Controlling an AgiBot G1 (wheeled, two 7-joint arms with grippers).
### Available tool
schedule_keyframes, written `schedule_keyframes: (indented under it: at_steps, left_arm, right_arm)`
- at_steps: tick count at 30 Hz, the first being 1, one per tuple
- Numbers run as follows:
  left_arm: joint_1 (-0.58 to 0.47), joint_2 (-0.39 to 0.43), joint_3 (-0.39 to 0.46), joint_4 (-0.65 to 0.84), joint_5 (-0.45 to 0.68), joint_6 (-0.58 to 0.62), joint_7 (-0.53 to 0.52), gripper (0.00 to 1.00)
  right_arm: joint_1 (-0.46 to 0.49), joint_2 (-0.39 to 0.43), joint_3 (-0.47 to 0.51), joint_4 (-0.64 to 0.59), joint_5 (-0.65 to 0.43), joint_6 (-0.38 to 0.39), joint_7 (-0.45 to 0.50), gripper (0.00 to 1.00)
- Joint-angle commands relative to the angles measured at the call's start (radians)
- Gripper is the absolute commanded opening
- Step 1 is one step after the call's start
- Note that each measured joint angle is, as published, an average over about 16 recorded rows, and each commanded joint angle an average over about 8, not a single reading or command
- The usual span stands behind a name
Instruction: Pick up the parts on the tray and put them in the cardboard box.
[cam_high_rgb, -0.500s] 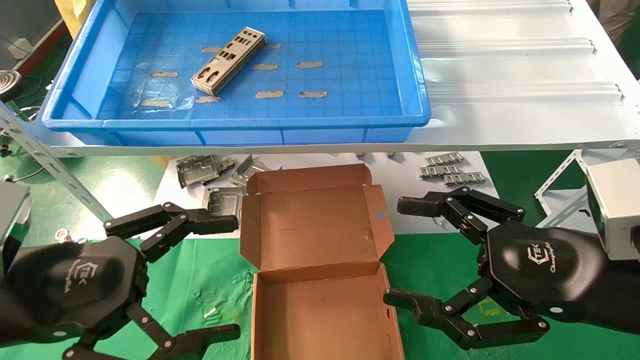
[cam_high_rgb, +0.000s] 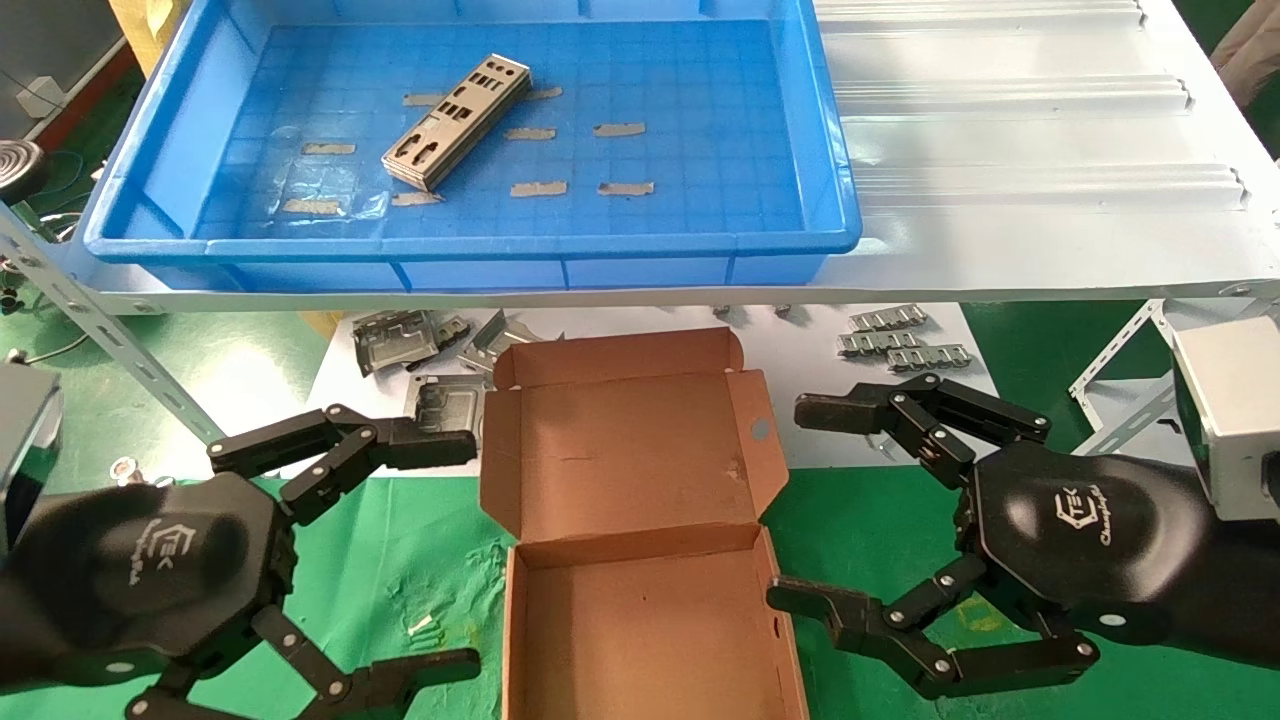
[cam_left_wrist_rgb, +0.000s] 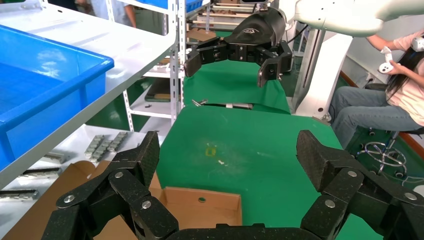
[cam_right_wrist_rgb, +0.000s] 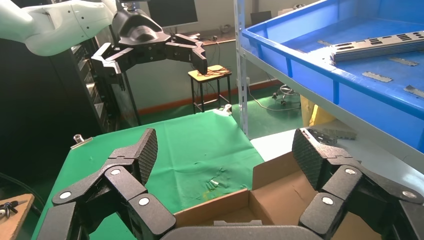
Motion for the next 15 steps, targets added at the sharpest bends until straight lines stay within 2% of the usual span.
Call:
schedule_keyframes:
  at_steps: [1, 6, 15]
  left_arm:
    - [0.0, 0.0, 0.0, 0.0, 0.0, 0.0, 0.0, 1.0]
    - [0.0, 0.0, 0.0, 0.0, 0.0, 0.0, 0.0, 1.0]
    - [0.0, 0.0, 0.0, 0.0, 0.0, 0.0, 0.0, 1.0]
  right_arm:
    - [0.0, 0.0, 0.0, 0.0, 0.0, 0.0, 0.0, 0.63]
    - [0.0, 0.0, 0.0, 0.0, 0.0, 0.0, 0.0, 0.0]
    - [0.0, 0.0, 0.0, 0.0, 0.0, 0.0, 0.0, 0.0]
